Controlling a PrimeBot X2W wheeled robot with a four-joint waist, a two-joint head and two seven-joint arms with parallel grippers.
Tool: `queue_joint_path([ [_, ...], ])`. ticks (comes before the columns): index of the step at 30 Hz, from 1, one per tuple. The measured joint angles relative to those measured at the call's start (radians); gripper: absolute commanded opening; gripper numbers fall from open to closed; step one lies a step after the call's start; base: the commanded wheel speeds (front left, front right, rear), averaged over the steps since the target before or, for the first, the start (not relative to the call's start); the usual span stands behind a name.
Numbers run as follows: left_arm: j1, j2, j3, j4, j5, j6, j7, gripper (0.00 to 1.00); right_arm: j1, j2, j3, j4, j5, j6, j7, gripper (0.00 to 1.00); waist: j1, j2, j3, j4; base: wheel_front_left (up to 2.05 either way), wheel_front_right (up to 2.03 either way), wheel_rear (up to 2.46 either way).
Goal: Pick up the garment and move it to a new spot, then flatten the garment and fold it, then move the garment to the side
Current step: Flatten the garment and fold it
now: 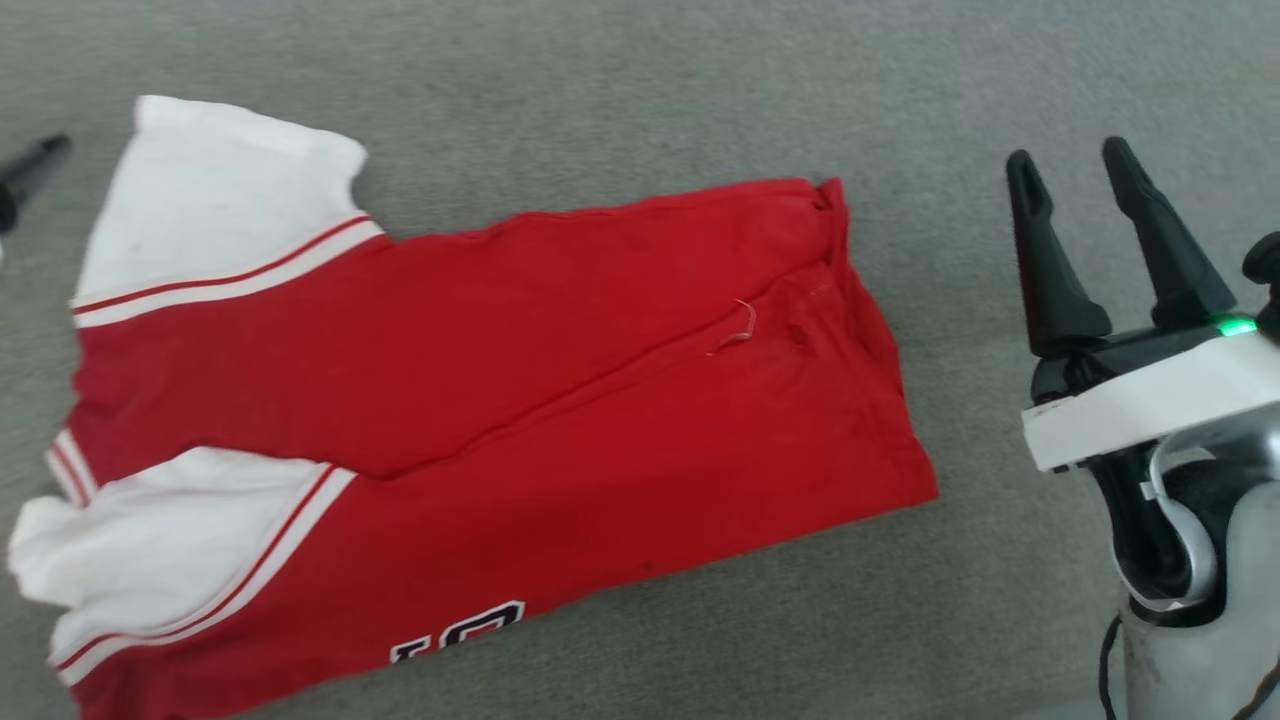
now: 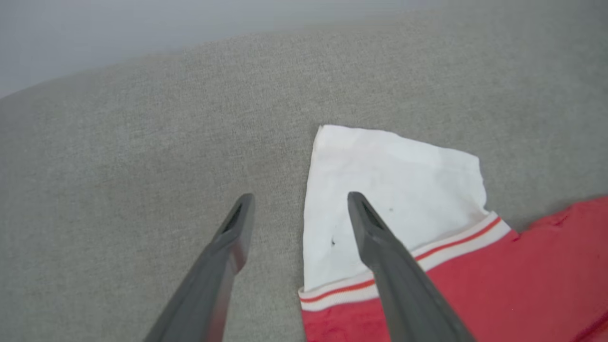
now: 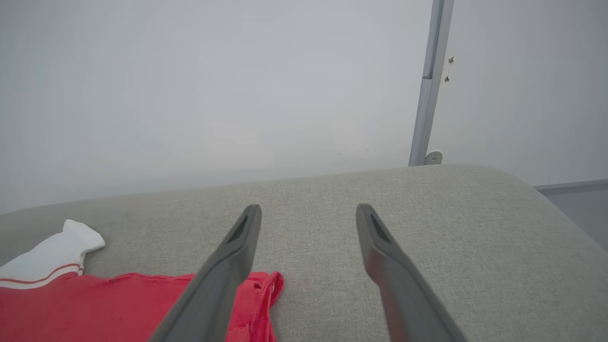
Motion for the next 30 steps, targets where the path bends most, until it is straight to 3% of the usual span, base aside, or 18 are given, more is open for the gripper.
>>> queue_joint_path([
  [6, -0.08, -0.042, -0.01, 0.108, 0.012, -0.016, 0.05, 1.0, -0.007, 0.0, 0.025, 0.027, 0.035, 0.0, -0.039, 1.0, 0.0, 0.0, 0.043, -0.062, 0.0, 0.0, 0.0],
  [18, -0.151, -0.079, -0.049, 0.253, 0.041, 0.019, 0.159, 1.0, -0.054, 0.0, 0.074, 0.107, 0.07, 0.0, 0.013, 1.0, 0.0, 0.0, 0.114, -0.117, 0.0, 0.0, 0.0],
  [19, -0.157, -0.079, -0.053, 0.256, 0.045, 0.016, 0.164, 0.17, -0.064, -0.001, 0.084, 0.117, 0.072, 0.0, 0.029, 1.0, 0.0, 0.0001, 0.117, -0.116, 0.0, 0.0, 0.0],
  [20, -0.165, -0.081, -0.058, 0.261, 0.047, 0.015, 0.176, 0.0, -0.078, 0.001, 0.092, 0.127, 0.083, 0.0, 0.044, 1.0, 0.0, 0.0001, 0.12, -0.114, 0.0, 0.0, 0.0],
  [30, -0.22, -0.128, -0.075, 0.282, 0.075, -0.018, 0.156, 0.0, -0.328, -0.024, 0.225, 0.293, 0.075, 0.0, 0.316, 1.0, 0.0, 0.0, 0.145, -0.07, 0.0, 0.0, 0.0],
])
